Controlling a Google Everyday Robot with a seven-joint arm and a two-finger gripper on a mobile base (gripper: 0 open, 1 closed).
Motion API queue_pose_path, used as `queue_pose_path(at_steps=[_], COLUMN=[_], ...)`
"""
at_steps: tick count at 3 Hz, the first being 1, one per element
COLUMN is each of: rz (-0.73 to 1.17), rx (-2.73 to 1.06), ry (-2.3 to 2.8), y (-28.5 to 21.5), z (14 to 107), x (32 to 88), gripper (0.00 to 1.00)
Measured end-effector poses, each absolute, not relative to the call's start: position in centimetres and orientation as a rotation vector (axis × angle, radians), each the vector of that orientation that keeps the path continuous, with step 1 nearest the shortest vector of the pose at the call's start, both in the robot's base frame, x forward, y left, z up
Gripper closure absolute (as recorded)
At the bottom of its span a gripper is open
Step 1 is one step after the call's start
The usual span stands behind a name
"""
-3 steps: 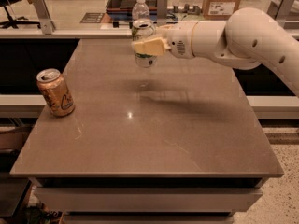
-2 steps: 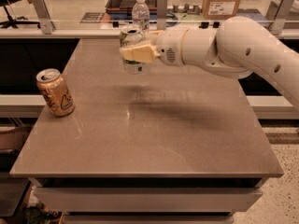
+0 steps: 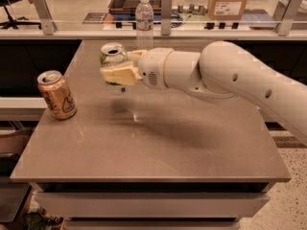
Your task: Move 7up can near orange can
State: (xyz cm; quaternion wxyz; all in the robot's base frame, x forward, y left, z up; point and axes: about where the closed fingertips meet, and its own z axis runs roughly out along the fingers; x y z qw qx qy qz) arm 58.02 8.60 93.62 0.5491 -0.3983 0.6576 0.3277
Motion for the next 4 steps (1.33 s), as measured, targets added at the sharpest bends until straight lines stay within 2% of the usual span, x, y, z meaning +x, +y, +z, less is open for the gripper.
queue_pose_path(at_steps=[3,4], rz=[0.865,0.867], rx=[-0.97,-0.974], ry=[1.539,1.537], y=[15.0,15.2], z=[87.7,87.8], x=[53.4,53.3], gripper=[1.0,0.82])
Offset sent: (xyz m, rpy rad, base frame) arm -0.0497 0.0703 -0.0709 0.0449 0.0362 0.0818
